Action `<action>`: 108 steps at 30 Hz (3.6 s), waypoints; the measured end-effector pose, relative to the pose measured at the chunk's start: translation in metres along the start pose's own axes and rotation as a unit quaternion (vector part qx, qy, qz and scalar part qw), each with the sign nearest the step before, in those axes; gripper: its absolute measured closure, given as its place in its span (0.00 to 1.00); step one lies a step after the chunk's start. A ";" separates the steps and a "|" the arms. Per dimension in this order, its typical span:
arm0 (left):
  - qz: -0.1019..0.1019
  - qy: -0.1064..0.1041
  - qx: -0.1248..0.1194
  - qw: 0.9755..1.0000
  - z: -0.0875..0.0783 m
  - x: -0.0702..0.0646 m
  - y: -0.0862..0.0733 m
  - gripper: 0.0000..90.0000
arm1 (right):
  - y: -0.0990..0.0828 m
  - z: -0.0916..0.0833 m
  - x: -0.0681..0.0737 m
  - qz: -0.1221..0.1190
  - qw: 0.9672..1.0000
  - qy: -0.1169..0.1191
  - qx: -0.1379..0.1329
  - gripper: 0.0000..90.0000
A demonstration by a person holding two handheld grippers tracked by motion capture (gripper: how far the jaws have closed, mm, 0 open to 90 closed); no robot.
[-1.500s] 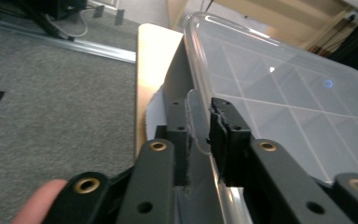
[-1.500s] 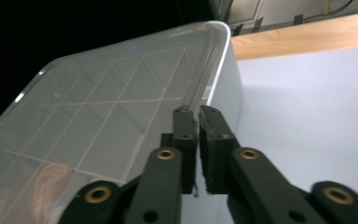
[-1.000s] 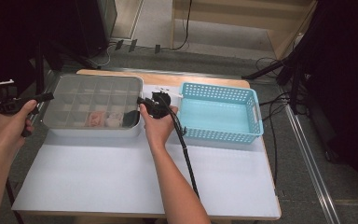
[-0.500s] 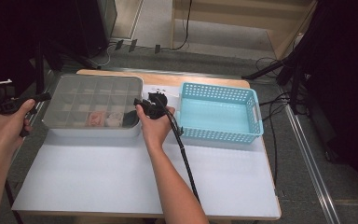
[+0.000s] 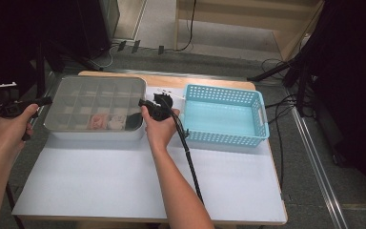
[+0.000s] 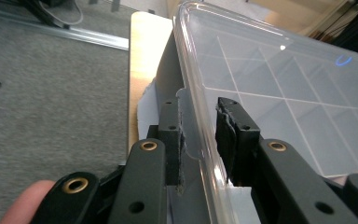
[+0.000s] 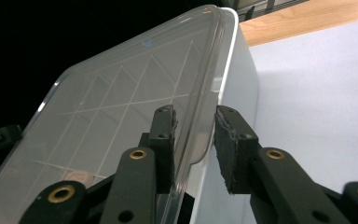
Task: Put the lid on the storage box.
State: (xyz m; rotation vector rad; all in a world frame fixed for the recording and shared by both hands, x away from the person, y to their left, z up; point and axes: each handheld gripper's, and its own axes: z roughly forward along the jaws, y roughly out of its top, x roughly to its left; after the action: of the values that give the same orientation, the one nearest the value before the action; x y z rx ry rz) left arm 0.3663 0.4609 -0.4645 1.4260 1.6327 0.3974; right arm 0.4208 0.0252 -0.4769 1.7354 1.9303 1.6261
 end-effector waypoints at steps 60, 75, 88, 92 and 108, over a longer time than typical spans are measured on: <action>0.098 0.046 -0.020 0.994 -0.012 -0.028 -0.020 0.92 | -0.014 -0.018 0.029 -0.181 0.983 -0.039 -0.009 0.99; 0.107 0.076 -0.050 0.990 -0.011 -0.036 -0.030 0.94 | -0.027 -0.016 0.029 -0.220 0.975 -0.025 -0.010 1.00; 0.089 0.046 -0.106 0.989 -0.052 -0.046 -0.053 0.76 | -0.032 -0.022 0.030 -0.206 0.978 -0.016 -0.025 0.90; 0.085 0.033 -0.108 0.990 -0.063 -0.052 -0.068 0.51 | -0.033 -0.026 0.033 -0.200 0.979 -0.013 -0.028 0.67; 0.120 0.026 -0.116 0.986 -0.077 -0.083 -0.142 0.10 | -0.032 -0.066 0.030 -0.199 0.980 -0.001 -0.019 0.16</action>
State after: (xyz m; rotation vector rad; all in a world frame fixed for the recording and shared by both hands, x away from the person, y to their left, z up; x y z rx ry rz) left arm 0.2121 0.3694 -0.4933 1.4449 1.4059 0.7433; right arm 0.3456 0.0132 -0.4545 1.2298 2.0605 1.4986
